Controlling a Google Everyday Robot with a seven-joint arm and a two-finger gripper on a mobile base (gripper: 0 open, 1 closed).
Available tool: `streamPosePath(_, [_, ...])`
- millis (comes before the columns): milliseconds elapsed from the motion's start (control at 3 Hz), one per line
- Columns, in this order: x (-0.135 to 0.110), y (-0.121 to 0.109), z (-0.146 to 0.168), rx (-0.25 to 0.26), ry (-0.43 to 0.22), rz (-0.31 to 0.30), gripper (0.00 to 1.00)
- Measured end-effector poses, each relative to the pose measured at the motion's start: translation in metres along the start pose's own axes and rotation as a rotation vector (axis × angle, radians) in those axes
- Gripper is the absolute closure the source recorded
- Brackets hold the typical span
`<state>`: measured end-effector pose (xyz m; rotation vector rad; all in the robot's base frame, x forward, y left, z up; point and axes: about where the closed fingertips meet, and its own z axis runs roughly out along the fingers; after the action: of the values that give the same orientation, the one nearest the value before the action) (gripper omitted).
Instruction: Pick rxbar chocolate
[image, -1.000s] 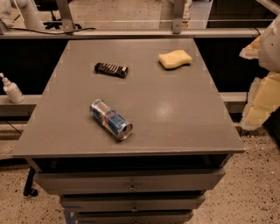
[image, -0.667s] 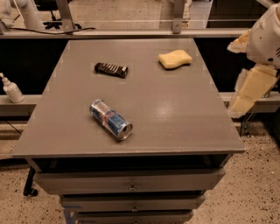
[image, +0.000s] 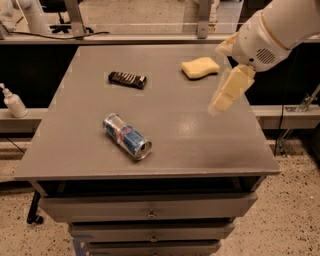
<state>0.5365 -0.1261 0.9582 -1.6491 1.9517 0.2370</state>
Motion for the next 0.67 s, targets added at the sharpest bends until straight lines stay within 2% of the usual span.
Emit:
streamPosePath(333, [-0.04,0.009,0.036,-0.016,-0.121,-0.021,0.0])
streamPosePath(667, [-0.089,0.005,0.07,0.026,-0.242,-0.054,0.0])
